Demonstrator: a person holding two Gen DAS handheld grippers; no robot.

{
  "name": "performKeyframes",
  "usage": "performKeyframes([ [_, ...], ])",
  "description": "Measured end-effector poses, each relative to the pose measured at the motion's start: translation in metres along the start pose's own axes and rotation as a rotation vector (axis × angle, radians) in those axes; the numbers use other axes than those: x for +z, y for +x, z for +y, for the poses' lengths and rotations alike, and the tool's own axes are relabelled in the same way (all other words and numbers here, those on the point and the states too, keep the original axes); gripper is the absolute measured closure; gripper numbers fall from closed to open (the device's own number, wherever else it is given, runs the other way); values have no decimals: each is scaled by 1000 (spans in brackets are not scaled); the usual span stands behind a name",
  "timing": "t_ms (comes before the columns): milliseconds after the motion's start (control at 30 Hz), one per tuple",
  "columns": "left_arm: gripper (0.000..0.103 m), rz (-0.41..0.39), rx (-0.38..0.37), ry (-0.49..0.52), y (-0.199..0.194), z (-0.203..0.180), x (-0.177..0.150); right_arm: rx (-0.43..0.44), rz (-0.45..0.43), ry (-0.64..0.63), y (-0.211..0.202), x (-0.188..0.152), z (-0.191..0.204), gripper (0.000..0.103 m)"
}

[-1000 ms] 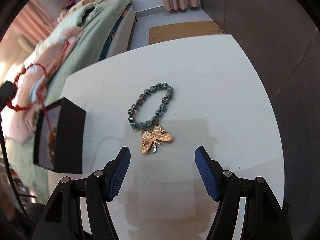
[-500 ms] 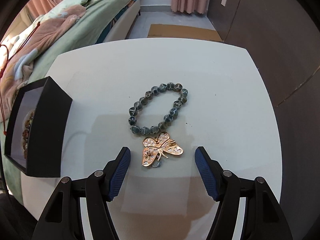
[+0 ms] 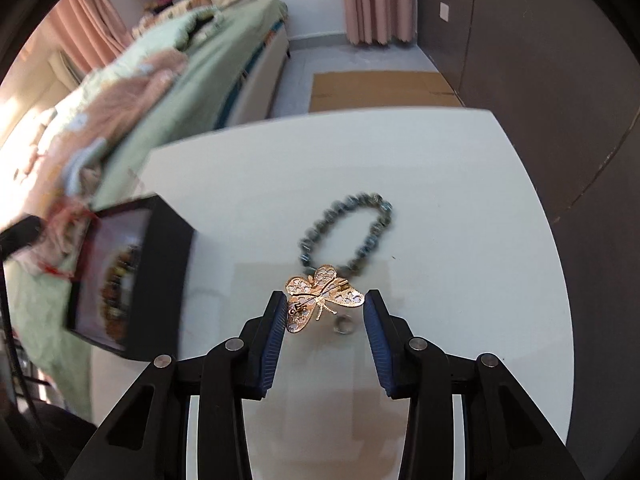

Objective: Organize jewelry
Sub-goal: 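Carry the red-string bracelet into the black box with left tool while right tool grasps the butterfly charm, then lower the gold butterfly charm into the black box and open the right tool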

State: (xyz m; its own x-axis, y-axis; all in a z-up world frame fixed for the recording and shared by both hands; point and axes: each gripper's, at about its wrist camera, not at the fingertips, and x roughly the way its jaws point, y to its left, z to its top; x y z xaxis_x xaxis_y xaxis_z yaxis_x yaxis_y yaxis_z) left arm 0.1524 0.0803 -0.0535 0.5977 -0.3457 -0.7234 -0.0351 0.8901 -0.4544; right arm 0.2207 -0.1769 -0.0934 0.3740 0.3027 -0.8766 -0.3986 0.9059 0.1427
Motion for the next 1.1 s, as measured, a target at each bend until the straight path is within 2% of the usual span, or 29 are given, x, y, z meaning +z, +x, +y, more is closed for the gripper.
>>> performKeyframes([
  [33, 40, -6, -1, -5, -1, 2, 0, 16, -18, -2, -5, 1, 3, 63],
  [67, 17, -14, -4, -6, -2, 3, 1, 32, -37, -4, -10, 0, 7, 63],
  [233, 16, -70, 13, -7, -17, 7, 4, 142, -129, -16, -32, 3, 24, 62],
  [533, 16, -112, 80, -41, -27, 25, 10, 312, -201, -43, -40, 10, 65, 62],
  [700, 16, -109, 84, -78, -26, 35, 13, 443, -228, -36, -40, 13, 82, 61],
  [767, 16, -115, 82, -79, -27, 34, 14, 482, -183, -11, -34, 14, 82, 36],
  [800, 16, -118, 81, -76, -27, 33, 15, 491, -169, 13, -32, 13, 79, 15],
  [833, 16, -120, 79, -74, -27, 32, 15, 485, -158, 40, -31, 12, 74, 4],
  [933, 15, -127, 62, -64, -25, 26, 16, 464, -149, 80, -36, 9, 60, 3],
  [1033, 5, -130, 38, -49, -23, 18, 17, 446, -181, 89, -50, 4, 45, 3],
  [1100, 3, -135, 22, -35, -21, 9, 18, 433, -195, 95, -58, 2, 37, 0],
])
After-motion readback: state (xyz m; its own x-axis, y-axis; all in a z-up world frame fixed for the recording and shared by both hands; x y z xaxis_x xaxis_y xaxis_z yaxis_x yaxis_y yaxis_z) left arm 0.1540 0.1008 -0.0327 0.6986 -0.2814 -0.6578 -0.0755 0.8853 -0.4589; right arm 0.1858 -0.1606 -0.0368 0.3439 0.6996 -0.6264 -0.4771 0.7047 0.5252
